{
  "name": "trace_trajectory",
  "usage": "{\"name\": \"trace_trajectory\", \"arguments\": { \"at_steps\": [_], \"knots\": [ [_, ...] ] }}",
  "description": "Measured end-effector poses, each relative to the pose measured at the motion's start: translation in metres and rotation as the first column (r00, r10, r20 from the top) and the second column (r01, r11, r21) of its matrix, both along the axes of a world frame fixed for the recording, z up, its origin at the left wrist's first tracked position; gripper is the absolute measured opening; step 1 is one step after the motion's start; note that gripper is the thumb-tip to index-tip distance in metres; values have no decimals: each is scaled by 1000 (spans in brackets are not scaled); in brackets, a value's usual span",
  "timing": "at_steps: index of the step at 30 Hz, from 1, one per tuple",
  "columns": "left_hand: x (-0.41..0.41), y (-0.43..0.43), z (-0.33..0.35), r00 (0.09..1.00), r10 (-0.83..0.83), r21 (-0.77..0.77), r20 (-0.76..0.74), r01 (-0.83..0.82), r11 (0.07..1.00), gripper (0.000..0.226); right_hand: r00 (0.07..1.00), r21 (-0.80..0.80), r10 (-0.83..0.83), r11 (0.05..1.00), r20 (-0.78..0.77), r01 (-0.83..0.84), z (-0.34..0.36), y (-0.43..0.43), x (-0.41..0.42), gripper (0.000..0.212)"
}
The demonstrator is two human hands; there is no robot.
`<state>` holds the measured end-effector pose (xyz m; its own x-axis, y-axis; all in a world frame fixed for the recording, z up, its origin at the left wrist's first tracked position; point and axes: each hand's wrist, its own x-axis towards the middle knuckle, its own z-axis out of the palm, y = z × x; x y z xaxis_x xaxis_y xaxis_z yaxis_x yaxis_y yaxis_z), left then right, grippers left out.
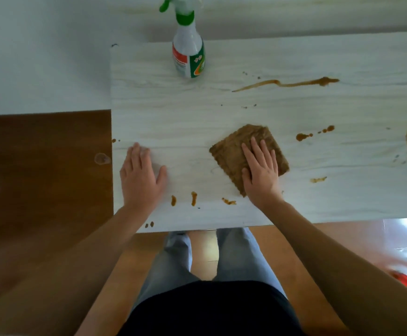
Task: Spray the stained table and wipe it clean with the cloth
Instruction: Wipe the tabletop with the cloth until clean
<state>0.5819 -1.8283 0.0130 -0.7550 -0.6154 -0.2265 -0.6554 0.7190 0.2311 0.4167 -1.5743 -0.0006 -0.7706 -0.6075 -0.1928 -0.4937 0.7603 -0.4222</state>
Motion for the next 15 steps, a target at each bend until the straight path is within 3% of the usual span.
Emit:
{"name": "trace_trajectory", "arguments": {
  "at_steps": [7,15],
  "knots": [
    [61,-50,19,966,-260,46,-3,260,965,52,992,-7,123,992,-4,-123,-1,-103,35,61],
    [127,-88,25,986,-168,-30,-23,167,985,49,998,39,61,997,4,-61,-1,-265,57,66]
  ]
}}
